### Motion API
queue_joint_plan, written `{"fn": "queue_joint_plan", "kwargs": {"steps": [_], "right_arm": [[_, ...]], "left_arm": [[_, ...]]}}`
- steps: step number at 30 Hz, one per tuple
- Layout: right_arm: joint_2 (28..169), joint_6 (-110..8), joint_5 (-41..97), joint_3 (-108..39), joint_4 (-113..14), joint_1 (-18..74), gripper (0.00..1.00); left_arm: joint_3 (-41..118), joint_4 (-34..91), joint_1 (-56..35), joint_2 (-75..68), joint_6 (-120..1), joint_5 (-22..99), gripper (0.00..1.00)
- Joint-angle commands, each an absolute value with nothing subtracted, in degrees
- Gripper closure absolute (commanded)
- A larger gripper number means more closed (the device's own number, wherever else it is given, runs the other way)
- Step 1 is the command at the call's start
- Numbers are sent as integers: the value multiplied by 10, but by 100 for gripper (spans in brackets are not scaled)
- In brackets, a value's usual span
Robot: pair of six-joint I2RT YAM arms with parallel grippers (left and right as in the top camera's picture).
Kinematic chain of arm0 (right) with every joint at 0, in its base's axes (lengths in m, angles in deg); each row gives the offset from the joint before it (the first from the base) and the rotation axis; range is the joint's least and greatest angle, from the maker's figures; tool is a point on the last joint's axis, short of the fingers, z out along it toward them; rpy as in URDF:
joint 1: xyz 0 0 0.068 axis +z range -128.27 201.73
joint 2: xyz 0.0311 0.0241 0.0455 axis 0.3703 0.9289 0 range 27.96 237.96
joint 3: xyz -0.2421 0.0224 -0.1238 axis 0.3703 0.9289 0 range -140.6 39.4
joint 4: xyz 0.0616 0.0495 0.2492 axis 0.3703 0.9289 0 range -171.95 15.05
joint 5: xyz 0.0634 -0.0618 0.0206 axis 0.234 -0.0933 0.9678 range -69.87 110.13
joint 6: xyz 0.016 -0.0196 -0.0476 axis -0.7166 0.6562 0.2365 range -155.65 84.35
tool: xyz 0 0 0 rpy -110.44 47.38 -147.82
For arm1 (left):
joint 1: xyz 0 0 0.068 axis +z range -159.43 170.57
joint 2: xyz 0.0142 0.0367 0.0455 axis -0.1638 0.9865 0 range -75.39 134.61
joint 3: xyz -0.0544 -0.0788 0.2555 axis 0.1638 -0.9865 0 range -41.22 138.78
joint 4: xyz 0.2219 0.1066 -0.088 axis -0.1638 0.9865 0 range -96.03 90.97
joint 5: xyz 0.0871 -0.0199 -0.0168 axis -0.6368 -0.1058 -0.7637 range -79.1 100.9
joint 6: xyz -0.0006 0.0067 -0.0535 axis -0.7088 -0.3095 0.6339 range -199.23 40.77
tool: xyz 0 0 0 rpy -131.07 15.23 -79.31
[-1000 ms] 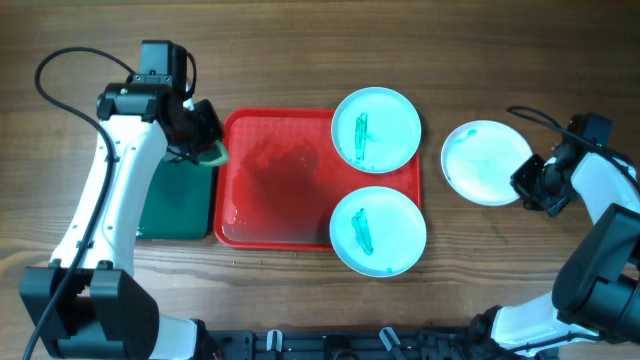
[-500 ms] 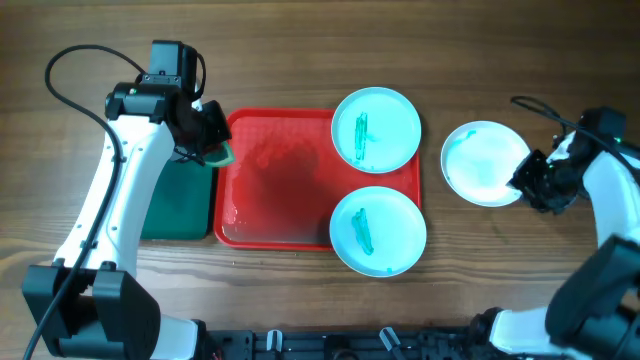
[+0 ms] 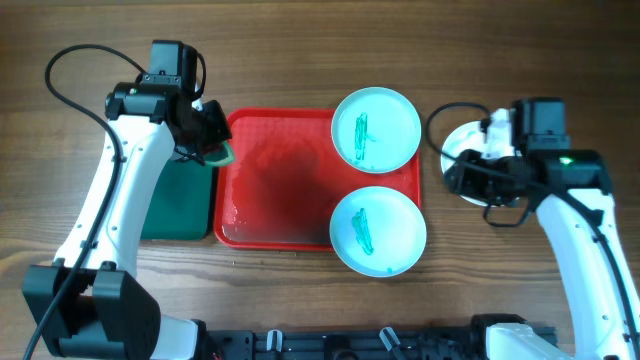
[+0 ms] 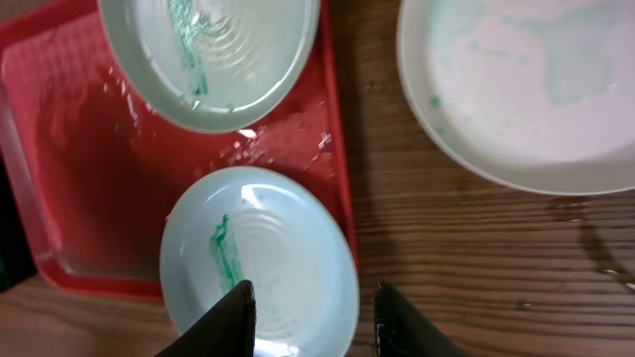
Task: Clean dirty plates on tray and stack at the side
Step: 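Set the plate on the table right of the tray and release, then reach the right gripper to the lower plate and grasp its rim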
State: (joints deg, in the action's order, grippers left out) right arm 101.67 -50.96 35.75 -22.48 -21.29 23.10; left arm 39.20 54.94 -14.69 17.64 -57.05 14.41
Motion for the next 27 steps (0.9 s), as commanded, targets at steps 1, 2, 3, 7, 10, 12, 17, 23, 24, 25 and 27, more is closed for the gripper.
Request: {"fn": "queue_joint_plan", "kwargs": {"steps": [1,2,3,7,10,12,17,23,24,25,27], "right_arm": [[1040,-542,324,-235,-212,279,61],[1047,-547,324,-232,-211,293,61],[1052,-553,324,-229,-211,302,61],[1092,-553,315,-211,-212,323,65],[1110,-553,286,-175,-229,323,66],[1126,-553,290,-150,-256,323,66],[1154,-548,298,-115,-298,323,67],[1170,-537,306,-72,-337,324,68],[1170,-538,308,-64,-340,324,68],[1170,-537,316,-62,-341,324,69],[1170,-536,323,-62,-341,324,78]], "left_arm": [[396,546,-149,173,-560,152,96],[396,546,-149,173,-560,152,96],[396,546,-149,173,-560,152,96],[396,543,-149,173,-560,151,96],[396,544,-149,173,-560,151,96],[396,541,-149,173,-560,151,96],[396,538,-149,173,-560,151,96],[396,538,-149,173,-560,151,96],[396,538,-149,173,-560,151,96],[396,538,-149,173,-560,152,96],[396,538,-149,173,-560,152,96]]}}
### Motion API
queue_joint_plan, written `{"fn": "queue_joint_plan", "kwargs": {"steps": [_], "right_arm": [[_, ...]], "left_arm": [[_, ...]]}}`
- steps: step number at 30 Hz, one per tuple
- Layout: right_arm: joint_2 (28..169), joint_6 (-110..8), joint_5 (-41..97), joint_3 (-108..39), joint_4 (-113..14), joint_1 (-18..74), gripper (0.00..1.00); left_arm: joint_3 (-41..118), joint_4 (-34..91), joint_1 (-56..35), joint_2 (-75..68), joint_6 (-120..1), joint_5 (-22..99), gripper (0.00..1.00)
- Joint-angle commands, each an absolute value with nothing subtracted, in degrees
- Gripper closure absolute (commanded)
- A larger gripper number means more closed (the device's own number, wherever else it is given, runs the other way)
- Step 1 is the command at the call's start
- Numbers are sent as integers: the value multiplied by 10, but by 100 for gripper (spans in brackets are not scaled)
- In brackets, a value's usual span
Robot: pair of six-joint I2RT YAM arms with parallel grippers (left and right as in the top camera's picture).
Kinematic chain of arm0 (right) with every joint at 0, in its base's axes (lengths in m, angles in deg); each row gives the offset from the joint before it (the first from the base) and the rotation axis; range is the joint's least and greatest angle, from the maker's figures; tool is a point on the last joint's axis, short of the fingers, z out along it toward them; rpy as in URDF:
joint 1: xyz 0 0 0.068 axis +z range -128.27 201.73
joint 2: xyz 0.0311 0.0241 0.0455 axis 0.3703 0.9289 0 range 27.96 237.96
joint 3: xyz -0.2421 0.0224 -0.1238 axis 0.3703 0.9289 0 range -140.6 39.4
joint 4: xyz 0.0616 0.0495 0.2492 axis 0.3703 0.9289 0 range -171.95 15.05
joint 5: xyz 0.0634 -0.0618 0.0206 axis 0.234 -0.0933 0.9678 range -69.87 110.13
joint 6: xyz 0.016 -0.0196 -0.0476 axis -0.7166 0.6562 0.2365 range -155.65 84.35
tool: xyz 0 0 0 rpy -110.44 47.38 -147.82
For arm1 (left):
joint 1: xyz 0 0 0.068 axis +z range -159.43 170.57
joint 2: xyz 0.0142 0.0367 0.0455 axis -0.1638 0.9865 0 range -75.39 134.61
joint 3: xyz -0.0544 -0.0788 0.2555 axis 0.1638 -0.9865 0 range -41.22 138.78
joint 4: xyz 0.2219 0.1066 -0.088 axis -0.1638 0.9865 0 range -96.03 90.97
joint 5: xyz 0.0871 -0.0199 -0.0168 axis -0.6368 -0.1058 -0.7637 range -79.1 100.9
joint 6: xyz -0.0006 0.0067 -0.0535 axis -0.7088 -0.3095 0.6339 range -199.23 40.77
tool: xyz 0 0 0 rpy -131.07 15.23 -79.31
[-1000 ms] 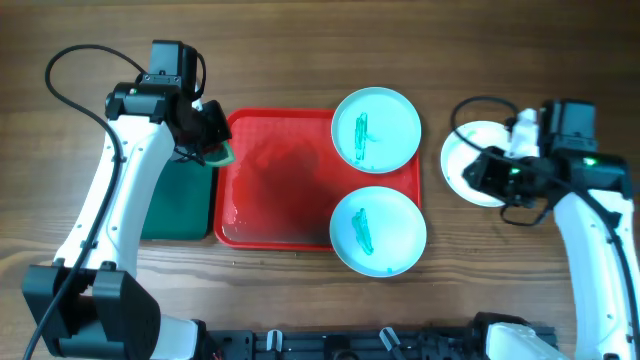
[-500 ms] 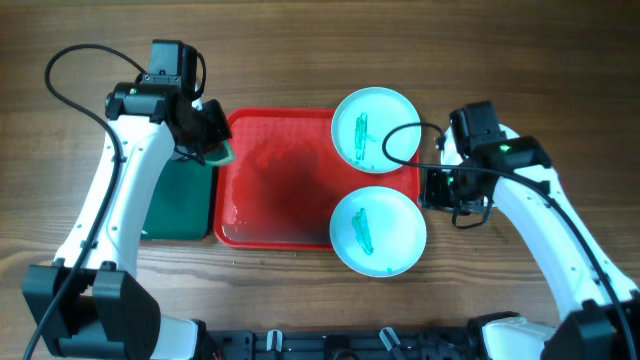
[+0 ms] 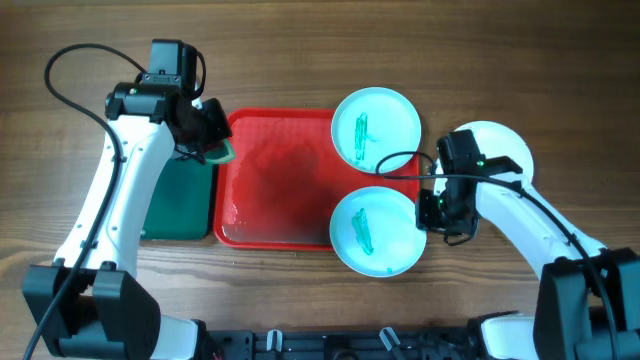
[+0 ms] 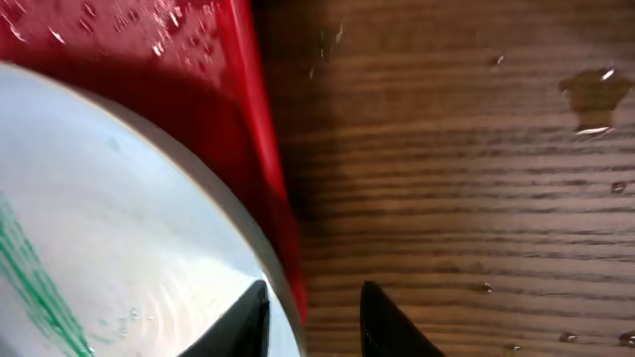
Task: Clean dirty plates on tray and stack at the side
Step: 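Reach the right gripper to the lower plate and grasp its rim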
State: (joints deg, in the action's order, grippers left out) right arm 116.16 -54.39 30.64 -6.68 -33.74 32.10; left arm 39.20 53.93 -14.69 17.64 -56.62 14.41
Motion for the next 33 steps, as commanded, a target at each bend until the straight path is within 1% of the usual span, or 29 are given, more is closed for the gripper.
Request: {"fn": "queue_joint_plan", "kwargs": {"steps": [1,2,8,12,13,15,18,20,25,29,32,33], "right_arm": [[1170,-536,322,-62,-341,324,88],[1170,-537,323,-62,-339,324,96],[1165,-522,398,-73,-326,334,96],[1151,-567,408,-105,-361,400,95],[1151,-601,399,-110,-390,423,96],[1152,-713,338,-110,-456,471,96],[1164,-796,286,-110,-526,516,96],[1185,-823,256,-111,-563,545,96],[1252,-823,255,-152,-588,554,96],[1327,-790,285,-206,-584,567,95],[1343,-749,314,-222,-579,565,78],[1342,-743,319,-225,-577,563,70]], "left_arm": [[396,538,-149,173,-560,152,96],[396,538,-149,173,-560,152,96],[396,542,-148,173,-561,152,96],[396,542,-149,173,-560,152,96],[396,542,-149,173,-560,154,96],[396,542,-149,173,-560,156,96],[396,542,-149,173,-560,156,96],[396,542,-149,173,-560,156,96],[396,541,-149,173,-558,156,96],[396,540,-149,173,-548,156,96],[396,540,-149,173,-548,156,96],[395,540,-150,173,-548,156,96]]}}
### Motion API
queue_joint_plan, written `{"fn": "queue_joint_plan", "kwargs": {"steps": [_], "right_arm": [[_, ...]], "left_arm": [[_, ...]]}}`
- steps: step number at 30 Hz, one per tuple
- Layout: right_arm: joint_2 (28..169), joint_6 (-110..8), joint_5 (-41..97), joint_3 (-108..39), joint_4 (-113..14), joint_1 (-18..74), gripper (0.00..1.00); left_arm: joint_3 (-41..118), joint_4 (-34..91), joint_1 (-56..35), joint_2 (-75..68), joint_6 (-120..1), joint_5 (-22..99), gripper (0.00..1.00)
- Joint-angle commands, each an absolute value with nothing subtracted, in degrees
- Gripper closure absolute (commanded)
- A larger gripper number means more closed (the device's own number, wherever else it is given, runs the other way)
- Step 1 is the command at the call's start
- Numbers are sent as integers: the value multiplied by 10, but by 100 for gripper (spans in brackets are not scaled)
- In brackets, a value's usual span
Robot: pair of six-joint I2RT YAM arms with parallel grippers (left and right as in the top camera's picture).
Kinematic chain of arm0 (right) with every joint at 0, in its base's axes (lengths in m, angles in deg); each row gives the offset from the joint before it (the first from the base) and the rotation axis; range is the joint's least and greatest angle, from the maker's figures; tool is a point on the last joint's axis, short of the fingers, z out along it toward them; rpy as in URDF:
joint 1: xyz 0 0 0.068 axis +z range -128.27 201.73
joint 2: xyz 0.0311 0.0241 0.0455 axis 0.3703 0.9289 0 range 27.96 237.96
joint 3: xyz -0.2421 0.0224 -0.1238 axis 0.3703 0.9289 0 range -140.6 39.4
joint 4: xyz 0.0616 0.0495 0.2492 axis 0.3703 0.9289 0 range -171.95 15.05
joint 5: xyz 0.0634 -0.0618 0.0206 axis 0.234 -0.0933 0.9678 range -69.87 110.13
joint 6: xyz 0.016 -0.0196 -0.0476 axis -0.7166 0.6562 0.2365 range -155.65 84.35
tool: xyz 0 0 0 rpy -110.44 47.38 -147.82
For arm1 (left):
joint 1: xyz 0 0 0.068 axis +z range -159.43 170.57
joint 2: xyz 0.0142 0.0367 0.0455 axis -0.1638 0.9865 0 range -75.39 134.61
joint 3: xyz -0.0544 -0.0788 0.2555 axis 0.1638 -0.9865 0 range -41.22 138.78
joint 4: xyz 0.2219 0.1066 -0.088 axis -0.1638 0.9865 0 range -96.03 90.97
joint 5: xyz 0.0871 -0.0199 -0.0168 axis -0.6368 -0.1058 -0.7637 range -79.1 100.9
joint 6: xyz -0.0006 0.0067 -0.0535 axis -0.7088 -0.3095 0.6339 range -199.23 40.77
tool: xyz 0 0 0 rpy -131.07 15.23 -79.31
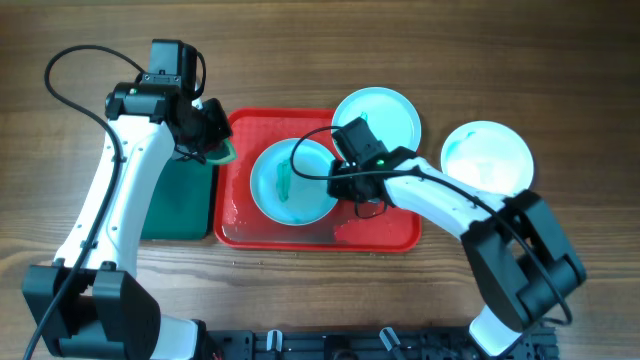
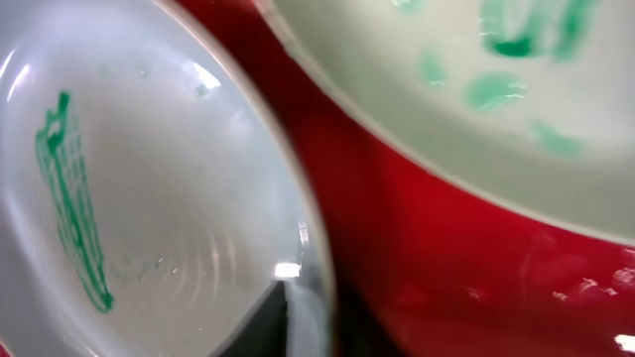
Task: Clean dirty plates on tray and stack at the side
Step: 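Reach the right gripper to the lower plate and grasp its rim, then drag the plate toward the tray center and bring the sponge over it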
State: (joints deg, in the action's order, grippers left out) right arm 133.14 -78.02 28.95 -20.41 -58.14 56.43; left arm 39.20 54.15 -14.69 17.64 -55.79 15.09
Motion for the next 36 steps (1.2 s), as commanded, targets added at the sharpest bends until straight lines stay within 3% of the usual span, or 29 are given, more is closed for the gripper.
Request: {"fn": "queue_joint_plan", "kwargs": {"steps": [1,7,14,27,36], "right_arm": [[1342,-732,319,-228,-576,560,68],[1345,-704,321,-228,-578,540,67],[1372,-701,353,-228,-604,541,96],[1399,-686,413,-230,-620,539,96],[1399,-684,417,-230,-618,539,96]], "left_arm": [[393,538,-151,173,-548,155,96],[350,490,-182,174,-548,155,96],[319,451,-218,189,-548,155,96],[318,454,-250,273,-641,159,96],[318,489,-289,345,-640,67,96]]}}
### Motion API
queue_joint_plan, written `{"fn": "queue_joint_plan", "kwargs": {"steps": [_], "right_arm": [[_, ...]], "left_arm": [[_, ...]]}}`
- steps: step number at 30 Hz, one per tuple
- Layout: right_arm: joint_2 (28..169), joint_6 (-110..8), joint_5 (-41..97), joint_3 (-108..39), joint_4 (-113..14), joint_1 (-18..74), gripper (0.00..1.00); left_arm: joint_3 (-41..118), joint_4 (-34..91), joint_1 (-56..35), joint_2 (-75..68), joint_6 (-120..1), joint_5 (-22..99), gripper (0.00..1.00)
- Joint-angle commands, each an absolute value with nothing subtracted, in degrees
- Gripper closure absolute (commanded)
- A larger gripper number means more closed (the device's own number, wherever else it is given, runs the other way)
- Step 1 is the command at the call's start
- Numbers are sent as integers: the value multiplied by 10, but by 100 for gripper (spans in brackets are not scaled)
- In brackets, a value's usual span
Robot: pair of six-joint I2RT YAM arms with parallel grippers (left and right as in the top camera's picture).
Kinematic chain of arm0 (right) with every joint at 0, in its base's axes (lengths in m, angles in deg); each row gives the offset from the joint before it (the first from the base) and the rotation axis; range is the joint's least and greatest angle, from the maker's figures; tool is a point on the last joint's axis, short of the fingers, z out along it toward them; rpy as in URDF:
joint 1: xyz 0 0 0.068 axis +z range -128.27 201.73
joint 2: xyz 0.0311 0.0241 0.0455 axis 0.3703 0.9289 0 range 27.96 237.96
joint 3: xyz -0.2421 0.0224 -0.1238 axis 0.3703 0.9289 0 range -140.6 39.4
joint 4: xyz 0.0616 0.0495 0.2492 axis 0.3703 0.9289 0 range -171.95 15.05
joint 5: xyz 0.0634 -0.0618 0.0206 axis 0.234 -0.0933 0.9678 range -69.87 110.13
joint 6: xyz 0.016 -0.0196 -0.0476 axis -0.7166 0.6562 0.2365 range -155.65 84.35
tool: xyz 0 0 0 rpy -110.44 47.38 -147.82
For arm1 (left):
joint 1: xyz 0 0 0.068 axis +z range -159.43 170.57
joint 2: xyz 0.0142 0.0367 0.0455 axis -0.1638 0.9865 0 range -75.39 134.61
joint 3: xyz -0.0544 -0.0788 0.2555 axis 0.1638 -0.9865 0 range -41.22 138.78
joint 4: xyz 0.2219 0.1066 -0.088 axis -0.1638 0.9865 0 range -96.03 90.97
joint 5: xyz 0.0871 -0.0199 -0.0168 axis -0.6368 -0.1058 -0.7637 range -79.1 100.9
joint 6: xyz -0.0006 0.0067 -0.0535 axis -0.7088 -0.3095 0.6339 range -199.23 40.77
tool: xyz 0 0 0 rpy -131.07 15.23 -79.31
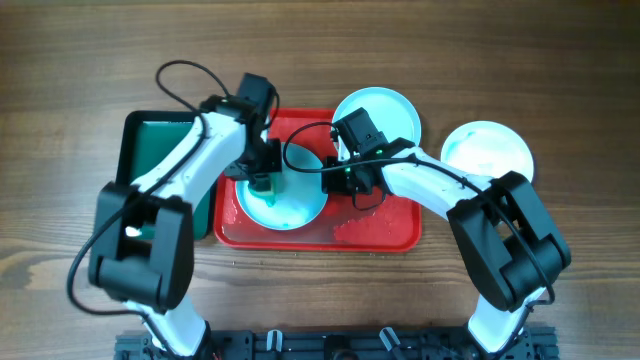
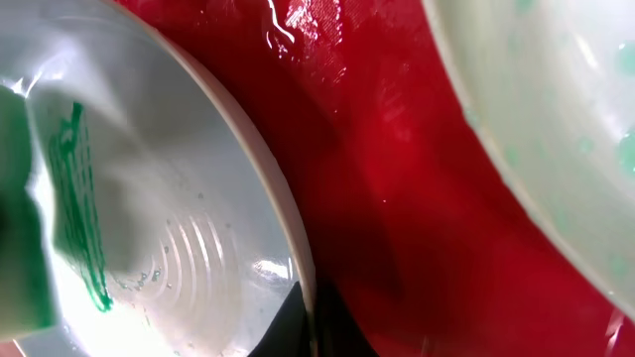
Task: Clean dirty plates on tray and stack at the side
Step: 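Drag the plate toward the tray center and bring the sponge over it, then scrub the held plate with the green sponge in the left gripper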
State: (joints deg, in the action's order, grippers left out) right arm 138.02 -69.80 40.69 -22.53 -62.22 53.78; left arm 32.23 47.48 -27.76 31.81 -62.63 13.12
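Note:
A pale blue plate with green smears (image 1: pixel 285 200) lies in the red tray (image 1: pixel 385 235). My right gripper (image 1: pixel 338 180) is shut on that plate's right rim (image 2: pixel 298 268), one finger inside and one outside. My left gripper (image 1: pixel 262 183) holds a green sponge (image 1: pixel 262 188) down on the plate, over the green streak (image 2: pixel 79 218); the sponge fills the left edge of the right wrist view (image 2: pixel 20 218). A second smeared plate (image 1: pixel 385 115) overhangs the tray's far right corner. A wiped plate (image 1: pixel 487 160) sits on the table to the right.
A dark green tray (image 1: pixel 150 150) lies to the left of the red one. The red tray's floor is wet (image 2: pixel 397 178). Both arms cross over the red tray's middle, with cables looping above them.
My left gripper has moved from the green tray's edge to the plate, and its sponge now rests on the green smear. The right gripper still holds the plate's rim, shifted slightly left.
At first my right gripper was at the wiped plate on the right, with two dirty plates on the red tray's right edge. It then stood open at the near plate's rim, then held that plate in the tray's middle. Now the sponge is on it.

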Motion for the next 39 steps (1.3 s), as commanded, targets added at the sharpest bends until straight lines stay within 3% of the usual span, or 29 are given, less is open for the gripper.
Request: {"fn": "queue_joint_plan", "kwargs": {"steps": [1,6,13,16,19,26,31,34,39], "right_arm": [[1399,-684,417,-230,-618,539,96],[1399,-682,417,-230,-619,539,96],[1399,-679,421,-230,-620,539,96],[1399,-677,421,-230,-620,539,96],[1399,-676,421,-230,-620,539,96],[1399,-676,421,-230,-620,539,96],[1399,-676,421,-230,-620,539,96],[1399,-678,421,-230,-620,539,96],[1399,-678,434,-230,-618,527,96]], "left_arm": [[318,500,-293,355,-636,42,96],[318,505,-297,386,-589,9,96],[318,422,-335,386,-628,271,96],[318,397,-336,386,-616,271,96],[318,384,-329,386,-594,229,96],[318,437,-300,386,-472,-51,96],[318,489,-295,386,-472,-58,96],[318,509,-299,386,-551,13,96],[318,543,-300,386,-743,253,96]]}}
